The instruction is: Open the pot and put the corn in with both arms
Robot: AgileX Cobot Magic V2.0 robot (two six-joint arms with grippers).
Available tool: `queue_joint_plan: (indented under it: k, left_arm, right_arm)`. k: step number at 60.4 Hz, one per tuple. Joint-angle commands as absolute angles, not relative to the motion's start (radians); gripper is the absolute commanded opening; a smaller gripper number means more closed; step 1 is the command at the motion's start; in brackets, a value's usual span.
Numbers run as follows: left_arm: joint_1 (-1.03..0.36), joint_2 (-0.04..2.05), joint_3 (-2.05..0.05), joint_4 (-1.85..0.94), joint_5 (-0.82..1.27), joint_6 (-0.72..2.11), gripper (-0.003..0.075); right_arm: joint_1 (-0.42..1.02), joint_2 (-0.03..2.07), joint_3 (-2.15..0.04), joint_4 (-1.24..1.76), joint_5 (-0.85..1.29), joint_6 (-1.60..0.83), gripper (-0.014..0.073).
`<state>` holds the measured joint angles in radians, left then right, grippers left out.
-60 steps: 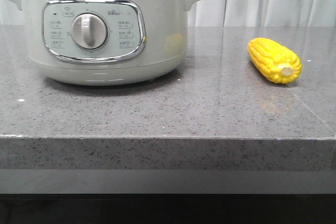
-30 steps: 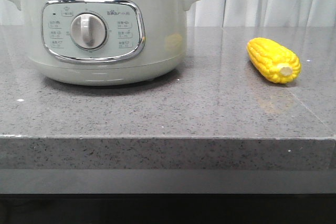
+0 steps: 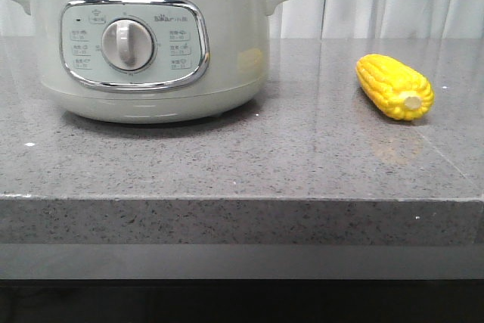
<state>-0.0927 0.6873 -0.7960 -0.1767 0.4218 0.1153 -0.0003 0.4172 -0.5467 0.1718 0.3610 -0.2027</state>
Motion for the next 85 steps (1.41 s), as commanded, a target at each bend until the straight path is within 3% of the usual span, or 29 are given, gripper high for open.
queue_joint_plan:
  k: [1,18,35,59,65,78,85]
  left_arm:
    - [-0.143,0.79,-0.939,-0.192,0.436,0.131,0.067]
    - [-0.319,1.165,-1.292,-0.203,0.631,0.131,0.067]
    - [-0.396,1.448,-1.571,-0.266,0.719,0.131,0.067]
    - [-0.414,1.627,-1.734,-0.259,0.722,0.131,0.0668]
    - [-0.414,1.63,-1.734,-0.259,0.722,0.131,0.062]
    - [-0.414,1.63,-1.734,-0.256,0.722,0.131,0.0364]
    - [-0.414,1.63,-1.734,-0.251,0.716,0.131,0.0265]
  right_arm:
    - [-0.005,0.43,-0.583,0.167,0.291,-0.211,0.065]
    - [-0.005,0.43,-0.583,0.167,0.291,-0.211,0.065]
    - [-0.005,0.43,-0.583,0.167,0.291,-0.211,0.065]
    - [-0.005,0.43,-0.583,0.167,0.291,-0.211,0.065]
    - [-0.005,0.43,-0.583,0.167,0.291,-0.211,0.065]
    - [-0.005,0.43,-0.583,0.167,0.291,-0.211,0.065]
    - [-0.005,0.43,-0.583,0.167,0.291,-0.211,0.065]
